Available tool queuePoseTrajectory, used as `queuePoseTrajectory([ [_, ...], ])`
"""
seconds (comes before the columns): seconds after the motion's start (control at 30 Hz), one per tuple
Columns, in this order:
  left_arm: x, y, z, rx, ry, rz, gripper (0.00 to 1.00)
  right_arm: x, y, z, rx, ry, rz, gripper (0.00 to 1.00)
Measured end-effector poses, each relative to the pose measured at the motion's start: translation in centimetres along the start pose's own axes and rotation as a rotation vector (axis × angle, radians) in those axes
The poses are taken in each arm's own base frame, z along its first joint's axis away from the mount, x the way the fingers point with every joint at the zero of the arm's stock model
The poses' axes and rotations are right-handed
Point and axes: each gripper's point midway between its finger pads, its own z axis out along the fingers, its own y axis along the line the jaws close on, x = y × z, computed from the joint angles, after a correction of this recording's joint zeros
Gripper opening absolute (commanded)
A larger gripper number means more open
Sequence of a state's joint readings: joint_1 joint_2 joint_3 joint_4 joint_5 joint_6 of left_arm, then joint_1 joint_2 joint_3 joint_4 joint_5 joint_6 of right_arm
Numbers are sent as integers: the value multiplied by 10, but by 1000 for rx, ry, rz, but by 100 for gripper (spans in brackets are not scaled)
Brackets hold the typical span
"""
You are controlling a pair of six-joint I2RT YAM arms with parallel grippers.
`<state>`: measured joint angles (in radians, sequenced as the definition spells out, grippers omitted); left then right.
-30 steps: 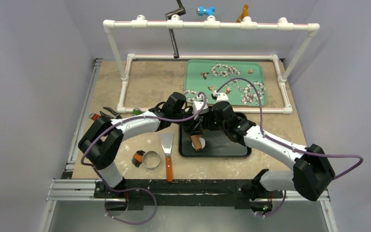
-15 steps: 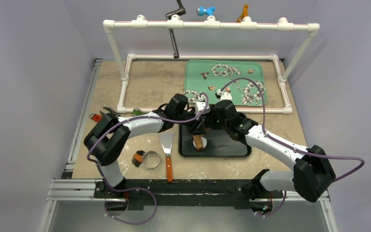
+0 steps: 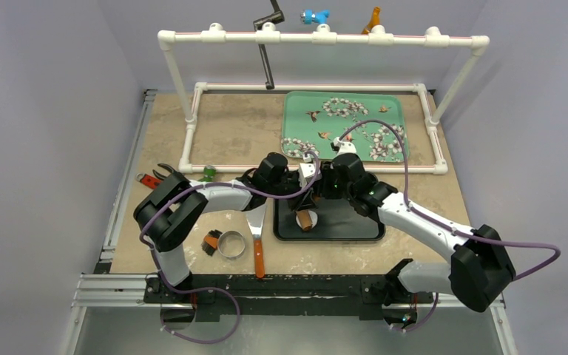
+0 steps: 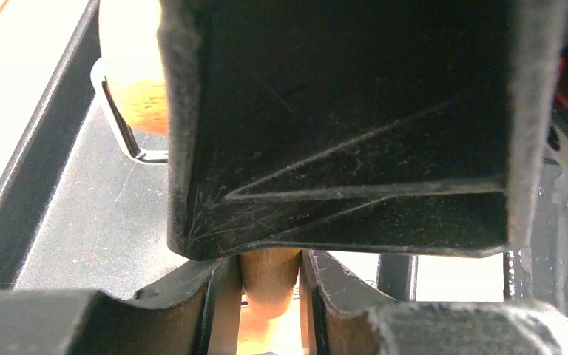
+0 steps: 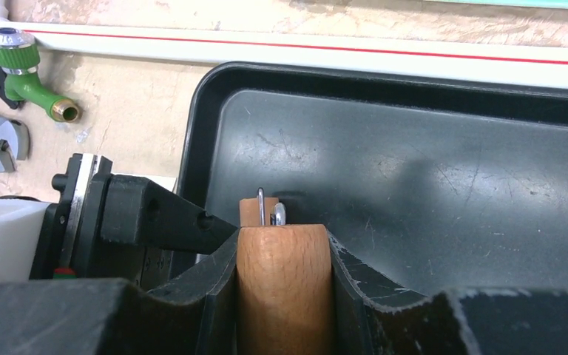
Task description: Roll out the dumpling wrappers from the dough
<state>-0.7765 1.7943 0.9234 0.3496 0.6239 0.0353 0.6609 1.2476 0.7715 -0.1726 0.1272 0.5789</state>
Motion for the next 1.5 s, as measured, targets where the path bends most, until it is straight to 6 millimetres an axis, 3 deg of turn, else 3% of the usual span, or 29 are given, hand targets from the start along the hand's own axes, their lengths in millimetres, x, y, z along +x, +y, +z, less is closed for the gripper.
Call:
queuePoseTrajectory([
  [0.1,0,0,0,-1,-2,-1,0,0,1,0,-16,-1,2,76],
  [0.17,-3,3,-1,-5,-20,-13,0,0,-10,0,13,-8,35,84],
  [0.23,-4,8,-1,-19,-31,-25,0,3,-17,-2,24,-21,42,82],
  [0.3,-4,8,0,-19,-36,-34,0,6,-18,-6,15,-42,42,72],
  [0.4,-4,8,1,-21,-35,-43,0,4,-11,-17,-40,-117,46,54],
  [0.5,-5,8,3,-26,-36,-58,0,-6,1,-28,-106,-230,76,45],
  [0.57,-6,8,3,-23,-38,-61,0,-1,9,-33,-122,-288,82,45],
  [0.8,-7,9,3,-35,-34,-84,0,5,6,-36,-69,-393,159,45],
  [0.93,-7,9,3,-36,-31,-88,0,10,1,-29,-46,-432,199,33],
  [1.0,-6,9,3,-36,-31,-88,0,16,-8,-20,-8,-448,228,32],
  [1.2,-7,10,3,-36,-31,-88,0,7,-4,-21,-43,-513,271,35],
  [1.5,-3,10,2,-38,-19,-97,0,6,0,-4,-49,-539,266,34],
])
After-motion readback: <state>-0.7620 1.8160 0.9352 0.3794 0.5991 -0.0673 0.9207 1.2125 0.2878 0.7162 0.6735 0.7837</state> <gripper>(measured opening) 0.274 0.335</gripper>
